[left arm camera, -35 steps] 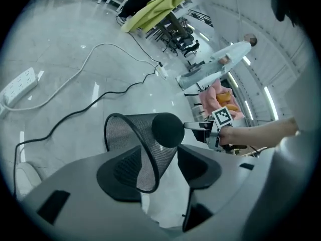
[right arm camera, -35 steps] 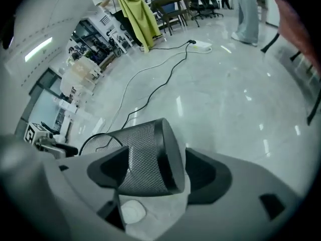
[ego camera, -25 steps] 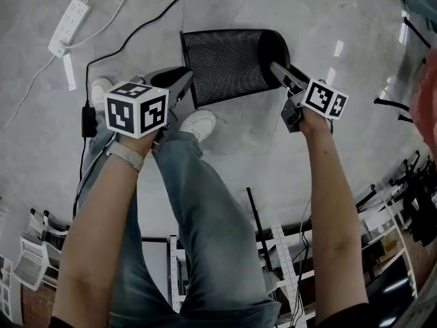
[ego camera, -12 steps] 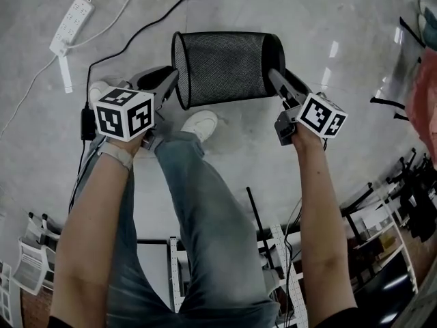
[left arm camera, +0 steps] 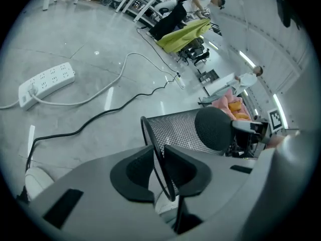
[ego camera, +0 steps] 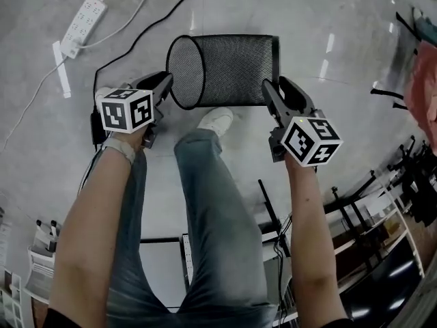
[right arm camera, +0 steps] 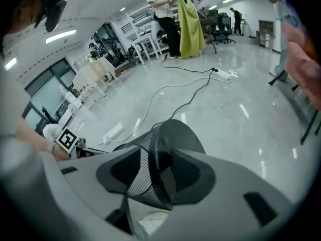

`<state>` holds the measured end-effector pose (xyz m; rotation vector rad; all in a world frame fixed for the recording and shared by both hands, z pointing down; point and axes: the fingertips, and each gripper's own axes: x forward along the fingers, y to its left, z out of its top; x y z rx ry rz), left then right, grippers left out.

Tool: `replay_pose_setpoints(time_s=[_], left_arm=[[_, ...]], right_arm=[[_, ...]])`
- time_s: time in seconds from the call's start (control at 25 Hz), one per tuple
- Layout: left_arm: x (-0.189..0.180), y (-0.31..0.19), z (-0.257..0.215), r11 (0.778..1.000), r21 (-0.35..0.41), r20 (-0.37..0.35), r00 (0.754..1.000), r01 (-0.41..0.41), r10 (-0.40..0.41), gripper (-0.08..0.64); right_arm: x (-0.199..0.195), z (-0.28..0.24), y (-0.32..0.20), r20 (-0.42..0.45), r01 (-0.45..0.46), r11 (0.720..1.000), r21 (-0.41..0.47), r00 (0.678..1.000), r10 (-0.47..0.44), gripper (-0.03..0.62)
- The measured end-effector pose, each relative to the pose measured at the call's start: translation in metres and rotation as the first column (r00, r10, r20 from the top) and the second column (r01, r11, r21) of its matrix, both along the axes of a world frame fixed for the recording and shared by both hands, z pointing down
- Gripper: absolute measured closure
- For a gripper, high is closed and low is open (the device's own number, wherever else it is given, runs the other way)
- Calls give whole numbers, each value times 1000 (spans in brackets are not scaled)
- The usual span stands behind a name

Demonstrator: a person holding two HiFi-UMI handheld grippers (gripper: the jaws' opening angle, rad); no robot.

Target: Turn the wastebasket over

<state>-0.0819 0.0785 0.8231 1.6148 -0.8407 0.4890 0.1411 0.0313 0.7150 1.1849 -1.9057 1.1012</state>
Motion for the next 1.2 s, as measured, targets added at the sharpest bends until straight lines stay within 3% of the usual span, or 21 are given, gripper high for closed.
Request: replay_pose_setpoints(time_s=[0.2, 0.36, 0.6, 0.8, 1.04, 1.2], left_arm=[[-35, 16, 25, 997, -55, 16, 998, -63, 64, 497], [-55, 33, 47, 990, -126, -18, 998, -56, 54, 499], [-68, 50, 75, 982, -183, -31, 999, -48, 43, 503], [-68, 69, 88, 971, -229, -20, 997, -71, 68, 503], [-86, 80, 76, 965, -258, 17, 999, -44, 51, 503], [-107, 71, 59, 971, -238, 21, 1000, -15, 20, 503]], right_arm=[[-64, -20, 15, -164, 127, 990, 57, 980, -117, 407], [-113, -27, 22, -302, 226, 969, 101, 935, -187, 408], [-167, -27, 27, -430, 366, 920, 138, 859, -277, 416], [-188, -25, 44, -515, 478, 869, 129, 781, -354, 417], [-189, -25, 47, -563, 506, 845, 172, 754, -337, 420], [-198, -23, 41, -591, 537, 828, 163, 725, -354, 425]])
